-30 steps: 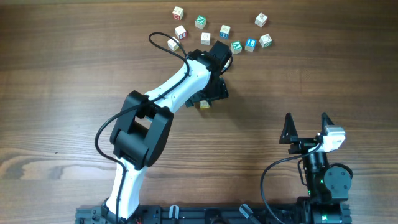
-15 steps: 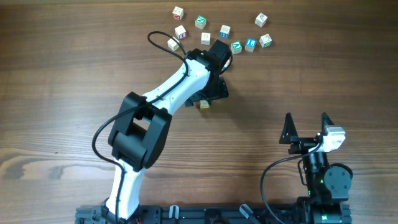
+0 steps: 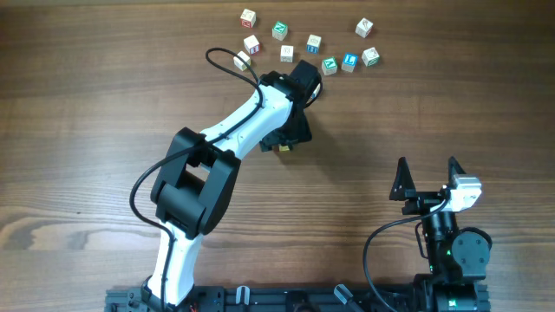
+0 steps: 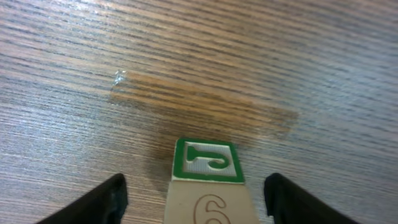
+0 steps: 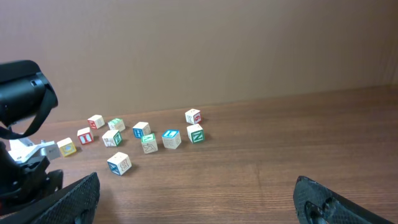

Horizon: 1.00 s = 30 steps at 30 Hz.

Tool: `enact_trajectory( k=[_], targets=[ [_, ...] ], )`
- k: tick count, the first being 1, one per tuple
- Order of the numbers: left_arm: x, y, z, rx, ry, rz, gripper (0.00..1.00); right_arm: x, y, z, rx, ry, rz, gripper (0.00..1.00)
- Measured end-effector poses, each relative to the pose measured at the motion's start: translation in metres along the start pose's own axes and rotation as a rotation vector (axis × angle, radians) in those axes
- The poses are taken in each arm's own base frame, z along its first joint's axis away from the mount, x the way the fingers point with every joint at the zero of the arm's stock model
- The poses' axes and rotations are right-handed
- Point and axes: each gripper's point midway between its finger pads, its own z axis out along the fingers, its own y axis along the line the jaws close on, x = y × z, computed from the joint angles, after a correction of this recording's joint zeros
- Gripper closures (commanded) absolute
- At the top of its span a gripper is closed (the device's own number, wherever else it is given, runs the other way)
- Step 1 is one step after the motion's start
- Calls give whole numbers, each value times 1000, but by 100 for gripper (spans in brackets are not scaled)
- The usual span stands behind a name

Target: Form a tower

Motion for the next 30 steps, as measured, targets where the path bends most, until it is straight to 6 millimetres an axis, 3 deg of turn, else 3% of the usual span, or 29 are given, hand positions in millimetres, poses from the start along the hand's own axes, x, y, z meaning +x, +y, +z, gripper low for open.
enact_trajectory(
  k=[9, 23, 30],
  targets=[
    [0, 0, 0, 3, -2, 0, 56, 0, 0, 0, 0, 0, 0, 0],
    [-1, -1, 0, 5, -4, 0, 71, 0, 0, 0, 0, 0, 0, 0],
    [-1, -1, 0, 5, -4, 0, 73, 0, 0, 0, 0, 0, 0, 0]
  ],
)
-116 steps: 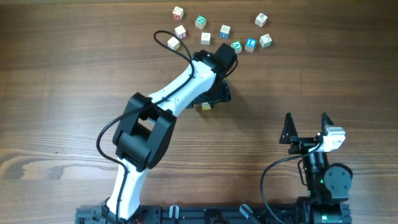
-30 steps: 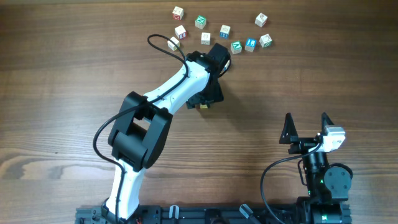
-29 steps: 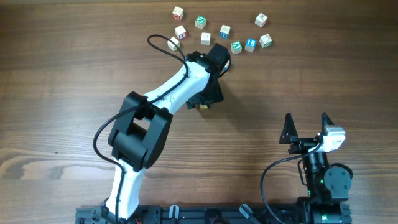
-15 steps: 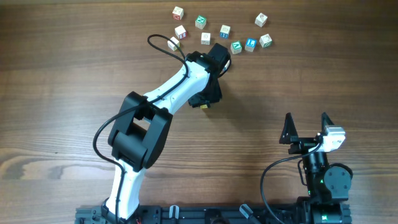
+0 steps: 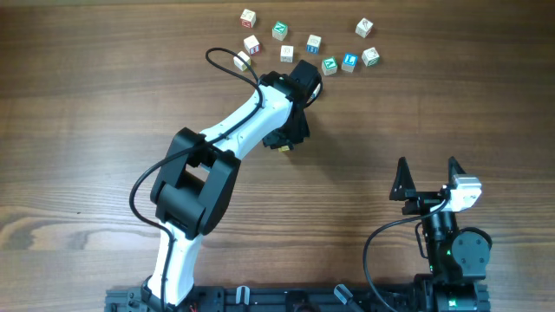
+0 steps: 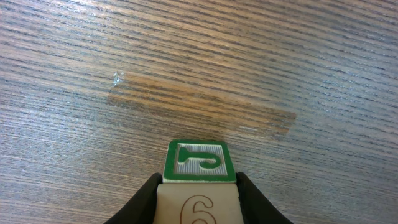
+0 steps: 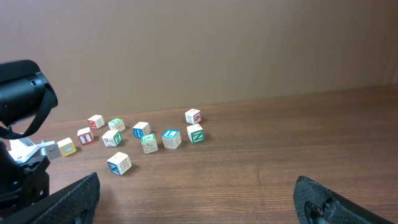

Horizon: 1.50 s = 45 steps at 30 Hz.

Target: Form a tower

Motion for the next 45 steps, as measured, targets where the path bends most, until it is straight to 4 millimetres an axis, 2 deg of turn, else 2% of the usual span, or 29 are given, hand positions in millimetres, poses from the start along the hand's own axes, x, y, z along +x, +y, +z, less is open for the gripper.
enact_trajectory(
  k=[6, 31, 32, 34, 37, 40, 45],
  targets=[
    [1, 1, 0, -2, 2, 0, 81, 0, 0, 0, 0, 0, 0, 0],
    [2, 3, 0, -9, 11, 249, 80, 0, 0, 0, 0, 0, 0, 0],
    [2, 3, 0, -9, 11, 249, 77, 0, 0, 0, 0, 0, 0, 0],
    [3, 2, 0, -8, 12, 249, 64, 0, 0, 0, 0, 0, 0, 0],
    [2, 0, 0, 3, 10, 254, 52, 0, 0, 0, 0, 1, 0, 0],
    [2, -1, 0, 6, 10, 260, 48, 0, 0, 0, 0, 0, 0, 0],
    [2, -1, 0, 7, 10, 260, 50, 0, 0, 0, 0, 0, 0, 0]
  ],
)
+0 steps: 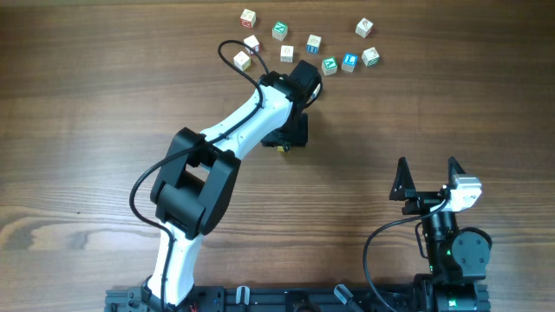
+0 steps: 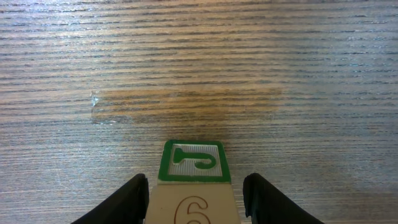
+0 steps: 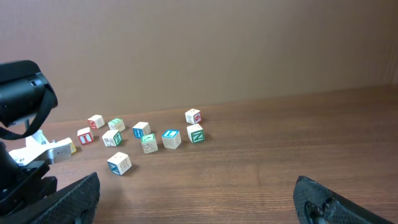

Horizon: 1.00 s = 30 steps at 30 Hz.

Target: Form a tower

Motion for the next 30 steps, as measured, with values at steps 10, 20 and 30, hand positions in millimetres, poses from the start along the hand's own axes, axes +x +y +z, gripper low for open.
enact_trajectory(
  k=[10, 20, 30],
  targets=[
    [4, 2, 0, -5, 16, 3, 42, 0, 0, 0, 0, 0, 0, 0],
    [9, 4, 0, -16, 39, 7, 63, 0, 0, 0, 0, 0, 0, 0],
    [10, 4, 0, -16, 40, 7, 71, 0, 0, 0, 0, 0, 0, 0]
  ],
)
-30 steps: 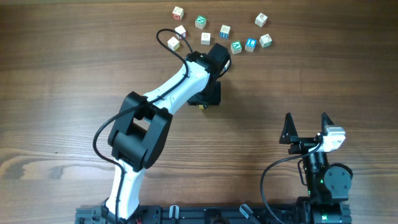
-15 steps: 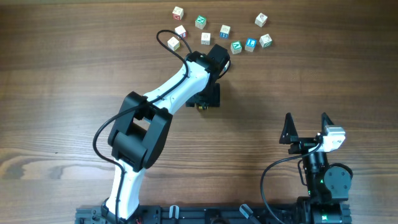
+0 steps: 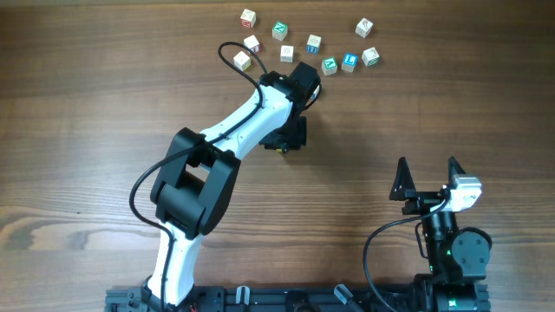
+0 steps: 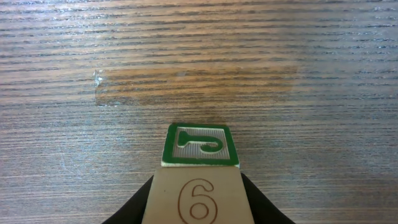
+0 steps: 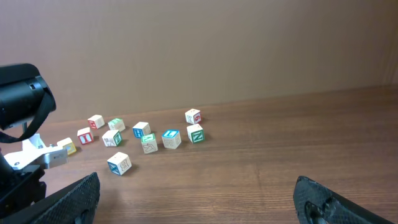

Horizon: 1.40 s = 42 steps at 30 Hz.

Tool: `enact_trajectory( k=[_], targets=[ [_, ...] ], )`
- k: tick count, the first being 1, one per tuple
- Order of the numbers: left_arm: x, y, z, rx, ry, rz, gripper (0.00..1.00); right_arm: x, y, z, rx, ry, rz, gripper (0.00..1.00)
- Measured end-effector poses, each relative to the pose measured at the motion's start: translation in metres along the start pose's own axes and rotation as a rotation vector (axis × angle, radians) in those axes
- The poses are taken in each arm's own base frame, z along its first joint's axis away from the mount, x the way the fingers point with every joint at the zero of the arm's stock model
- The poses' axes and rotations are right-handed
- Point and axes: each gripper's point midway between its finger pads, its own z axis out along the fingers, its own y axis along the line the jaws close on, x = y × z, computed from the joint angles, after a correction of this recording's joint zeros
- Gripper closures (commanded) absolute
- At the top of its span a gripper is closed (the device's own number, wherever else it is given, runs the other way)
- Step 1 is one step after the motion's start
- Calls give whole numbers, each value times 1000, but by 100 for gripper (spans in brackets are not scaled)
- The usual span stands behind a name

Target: Form a tower

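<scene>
A wooden cube [image 4: 199, 144] with a green J face and a face marked 6 sits between the fingers [image 4: 138, 206] of my left gripper [image 4: 198, 196], which press on both its sides. From overhead the left gripper [image 3: 287, 139] points down over the middle of the table and hides nearly all of the cube. Whether the cube rests on the wood or hangs just above it cannot be told. My right gripper [image 3: 427, 184] stands open at the near right, nothing between its fingers [image 5: 68, 199].
Several loose letter cubes lie scattered along the far edge, among them a green one [image 3: 279, 30], a blue one [image 3: 349, 61] and a red one [image 3: 249, 16]. The left arm's black cable [image 3: 227, 52] loops beside them. The brown wooden table [image 3: 451, 104] runs wide to either side.
The left fingers stood a little apart from the cube's sides; now they press against it. The cube shows slightly nearer in the wrist view. The right arm has not moved.
At first the left fingers stood wide open around the J cube. Then they were shut on it. Later the wrist had turned a little and the fingers were slightly apart from the cube, and now they grip it again. The right gripper stayed open and still.
</scene>
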Motion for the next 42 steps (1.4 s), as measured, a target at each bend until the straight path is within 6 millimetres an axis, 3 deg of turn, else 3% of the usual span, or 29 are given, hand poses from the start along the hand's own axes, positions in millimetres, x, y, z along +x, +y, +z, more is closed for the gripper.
enact_trajectory(
  k=[9, 25, 42],
  targets=[
    [0, 0, -1, 0, 0, 0, 75, 0, 0, 0, 0, 0, 0, 0],
    [0, 0, -1, 0, 1, 0, 37, 0, 0, 0, 0, 0, 0, 0],
    [-1, -1, -9, 0, 0, 15, 34, 0, 0, 0, 0, 0, 0, 0]
  ],
)
